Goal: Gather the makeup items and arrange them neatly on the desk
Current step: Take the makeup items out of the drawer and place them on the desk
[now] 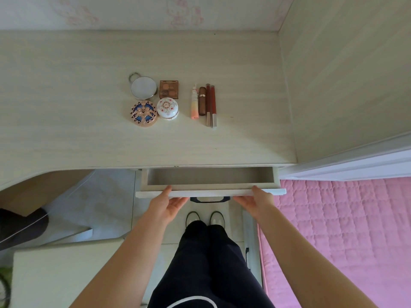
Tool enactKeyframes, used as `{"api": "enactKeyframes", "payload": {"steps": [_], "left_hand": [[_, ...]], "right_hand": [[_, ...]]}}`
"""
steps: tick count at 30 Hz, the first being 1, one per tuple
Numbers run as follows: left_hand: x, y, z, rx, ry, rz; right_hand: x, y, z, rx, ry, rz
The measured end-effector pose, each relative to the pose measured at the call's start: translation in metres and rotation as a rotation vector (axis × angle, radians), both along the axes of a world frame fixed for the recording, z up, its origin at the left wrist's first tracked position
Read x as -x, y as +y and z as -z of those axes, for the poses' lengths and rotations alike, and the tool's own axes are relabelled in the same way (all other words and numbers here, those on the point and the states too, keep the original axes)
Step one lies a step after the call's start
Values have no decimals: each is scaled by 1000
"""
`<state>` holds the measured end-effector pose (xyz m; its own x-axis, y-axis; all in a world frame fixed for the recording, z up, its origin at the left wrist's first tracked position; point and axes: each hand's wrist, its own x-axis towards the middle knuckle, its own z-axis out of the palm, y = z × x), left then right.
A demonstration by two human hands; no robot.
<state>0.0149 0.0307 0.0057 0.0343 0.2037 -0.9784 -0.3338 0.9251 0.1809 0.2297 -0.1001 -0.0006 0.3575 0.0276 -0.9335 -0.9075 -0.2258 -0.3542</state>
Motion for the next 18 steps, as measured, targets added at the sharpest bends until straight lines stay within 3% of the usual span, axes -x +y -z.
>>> {"api": "enactKeyframes", "payload": {"steps": [18], "left_hand": [[-32,23,-4,-102,41,-88]], "right_hand": [[-33,42,-4,-16,10,34]]}}
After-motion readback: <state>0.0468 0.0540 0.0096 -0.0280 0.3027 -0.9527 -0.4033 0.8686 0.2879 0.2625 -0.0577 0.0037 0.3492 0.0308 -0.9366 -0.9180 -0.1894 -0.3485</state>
